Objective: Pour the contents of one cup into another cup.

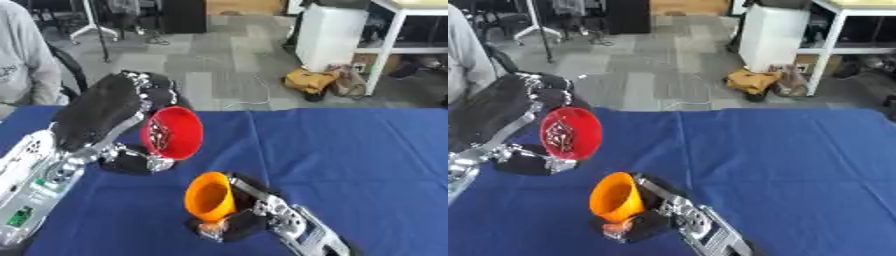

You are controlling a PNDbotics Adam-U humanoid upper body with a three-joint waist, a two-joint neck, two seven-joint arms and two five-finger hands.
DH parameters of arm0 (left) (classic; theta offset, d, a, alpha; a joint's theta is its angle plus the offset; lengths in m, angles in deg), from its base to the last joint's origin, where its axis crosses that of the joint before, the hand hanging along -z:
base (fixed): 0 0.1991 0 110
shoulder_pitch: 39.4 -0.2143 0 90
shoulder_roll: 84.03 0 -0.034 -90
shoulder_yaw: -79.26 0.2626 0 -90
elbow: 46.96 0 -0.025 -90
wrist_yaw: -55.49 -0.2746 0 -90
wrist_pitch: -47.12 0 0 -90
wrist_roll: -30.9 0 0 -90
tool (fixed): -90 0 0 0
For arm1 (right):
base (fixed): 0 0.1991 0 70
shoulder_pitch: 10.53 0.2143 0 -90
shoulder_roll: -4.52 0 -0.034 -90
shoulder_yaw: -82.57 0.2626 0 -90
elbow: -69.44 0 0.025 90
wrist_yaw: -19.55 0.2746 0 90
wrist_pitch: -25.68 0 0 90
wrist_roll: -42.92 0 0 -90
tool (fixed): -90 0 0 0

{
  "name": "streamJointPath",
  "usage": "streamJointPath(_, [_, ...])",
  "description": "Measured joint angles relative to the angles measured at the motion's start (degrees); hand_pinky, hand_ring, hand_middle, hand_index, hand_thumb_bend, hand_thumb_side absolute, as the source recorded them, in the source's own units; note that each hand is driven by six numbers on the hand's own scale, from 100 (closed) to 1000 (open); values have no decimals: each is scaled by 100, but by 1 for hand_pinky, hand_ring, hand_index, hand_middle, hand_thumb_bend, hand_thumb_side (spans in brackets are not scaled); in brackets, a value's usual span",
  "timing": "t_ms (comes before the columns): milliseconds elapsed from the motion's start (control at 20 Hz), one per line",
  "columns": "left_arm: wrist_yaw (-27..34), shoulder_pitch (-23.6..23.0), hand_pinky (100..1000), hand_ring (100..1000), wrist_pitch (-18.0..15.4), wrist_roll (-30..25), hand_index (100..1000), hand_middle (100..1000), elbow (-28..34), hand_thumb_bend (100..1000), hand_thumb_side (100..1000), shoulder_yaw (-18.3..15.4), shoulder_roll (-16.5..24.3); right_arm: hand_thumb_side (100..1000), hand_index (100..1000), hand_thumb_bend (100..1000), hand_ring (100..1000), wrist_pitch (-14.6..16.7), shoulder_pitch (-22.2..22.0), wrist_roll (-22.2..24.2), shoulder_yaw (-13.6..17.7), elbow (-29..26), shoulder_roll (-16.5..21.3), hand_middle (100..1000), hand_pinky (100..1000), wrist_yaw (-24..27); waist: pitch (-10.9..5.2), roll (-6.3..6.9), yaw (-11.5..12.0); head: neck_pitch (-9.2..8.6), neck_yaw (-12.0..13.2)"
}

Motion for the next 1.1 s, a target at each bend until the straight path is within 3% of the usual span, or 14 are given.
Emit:
streamJointPath(350, [-214,-6,455,369,-150,-10,648,360,-33,592,100,53,0,100,533,304,427,-76,2,31,0,4,10,421,443,394,0,18,0,0,-8])
streamJointPath(1100, [-996,125,483,374,-395,-138,648,347,-168,598,100,141,-82,100,532,305,427,-103,5,56,-2,3,10,420,443,419,-1,17,-20,0,-7])
